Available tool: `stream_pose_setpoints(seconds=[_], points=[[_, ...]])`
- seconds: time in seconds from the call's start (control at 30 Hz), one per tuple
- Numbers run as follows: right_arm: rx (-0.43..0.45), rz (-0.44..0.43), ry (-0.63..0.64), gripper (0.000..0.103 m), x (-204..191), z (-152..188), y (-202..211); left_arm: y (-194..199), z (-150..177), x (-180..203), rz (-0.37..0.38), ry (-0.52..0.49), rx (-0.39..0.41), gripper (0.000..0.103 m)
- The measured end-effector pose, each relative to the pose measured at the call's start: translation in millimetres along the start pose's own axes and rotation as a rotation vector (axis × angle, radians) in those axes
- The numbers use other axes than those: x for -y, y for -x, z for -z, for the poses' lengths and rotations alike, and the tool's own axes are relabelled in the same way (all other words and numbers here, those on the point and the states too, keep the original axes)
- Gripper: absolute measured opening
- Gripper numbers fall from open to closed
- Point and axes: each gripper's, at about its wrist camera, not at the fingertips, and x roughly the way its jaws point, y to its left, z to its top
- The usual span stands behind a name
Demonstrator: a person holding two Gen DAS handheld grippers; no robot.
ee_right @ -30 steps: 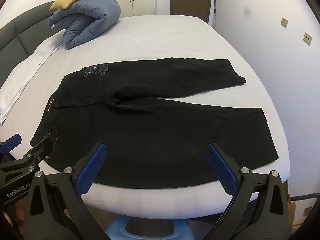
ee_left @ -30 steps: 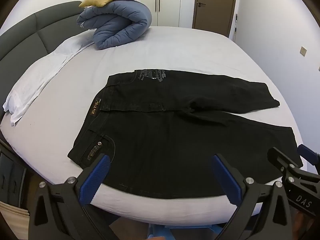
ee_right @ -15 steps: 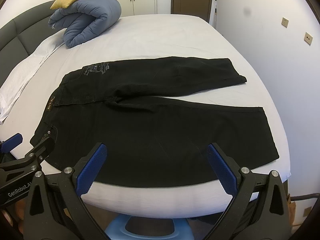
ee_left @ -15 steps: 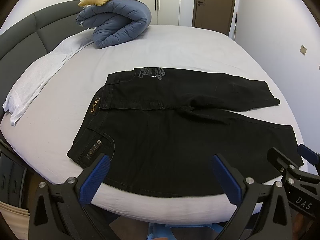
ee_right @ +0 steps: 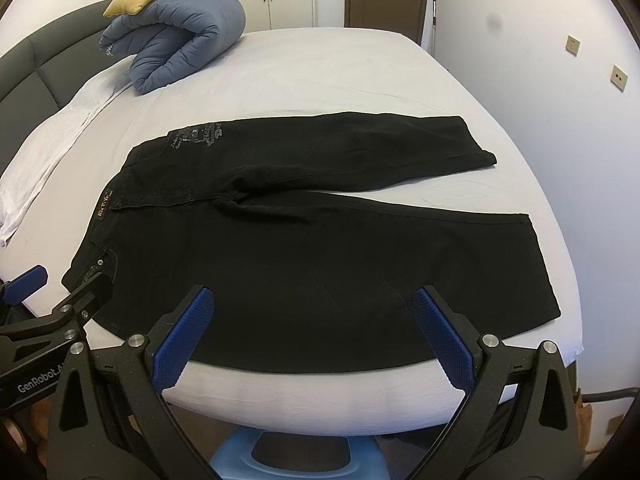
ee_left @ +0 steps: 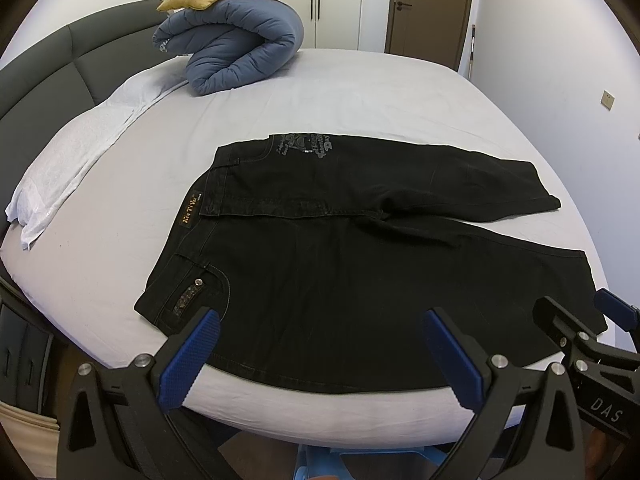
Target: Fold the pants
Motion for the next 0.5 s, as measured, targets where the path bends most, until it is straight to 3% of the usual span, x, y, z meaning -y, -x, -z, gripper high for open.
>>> stream_pose_setpoints(seconds=[0.5], points=[[-0.003, -0.003, 0.003, 0.102, -2.2, 1.3, 0.1, -0.4, 2.0, -0.5, 0.001, -0.002, 0.002, 0.103]])
